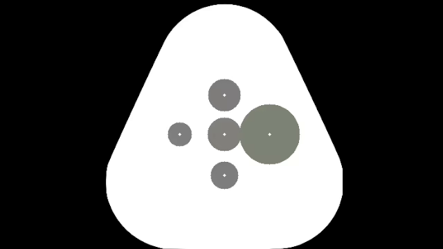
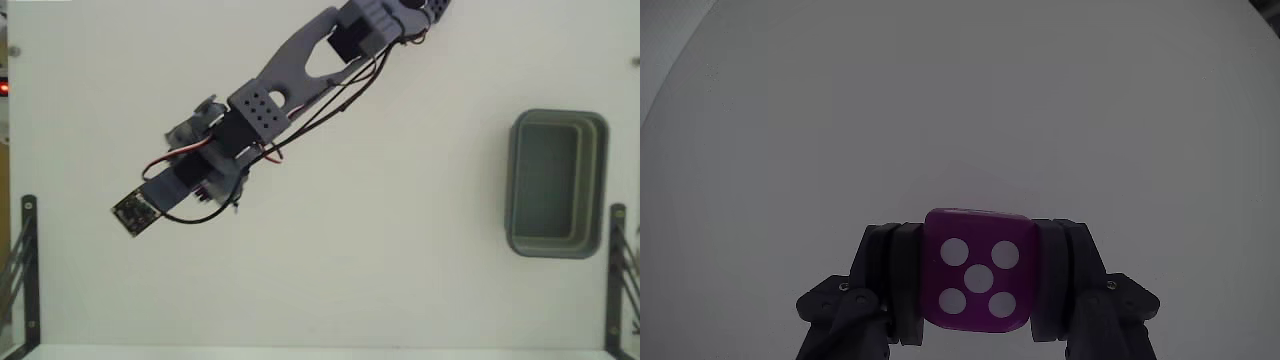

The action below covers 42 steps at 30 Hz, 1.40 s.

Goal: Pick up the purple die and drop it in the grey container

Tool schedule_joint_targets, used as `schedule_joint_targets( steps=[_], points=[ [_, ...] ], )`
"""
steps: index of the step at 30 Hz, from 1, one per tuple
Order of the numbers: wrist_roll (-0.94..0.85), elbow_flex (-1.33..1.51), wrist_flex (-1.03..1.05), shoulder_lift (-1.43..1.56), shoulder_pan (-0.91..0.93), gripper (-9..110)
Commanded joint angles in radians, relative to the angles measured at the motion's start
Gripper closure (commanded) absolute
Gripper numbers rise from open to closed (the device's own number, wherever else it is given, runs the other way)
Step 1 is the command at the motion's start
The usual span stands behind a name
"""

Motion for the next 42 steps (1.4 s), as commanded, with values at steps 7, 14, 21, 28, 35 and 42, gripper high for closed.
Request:
schedule_joint_targets(
  steps=[7,14,21,28,35,42],
  points=[
    [0.005,-0.093,0.036,0.034,0.02,42],
    [0.005,-0.092,0.035,0.034,0.02,42],
    [0.005,-0.092,0.032,0.031,0.02,42],
    [0.005,-0.092,0.032,0.031,0.02,42],
    [0.005,-0.092,0.032,0.031,0.02,42],
    [0.005,-0.092,0.033,0.031,0.02,42]
  ],
)
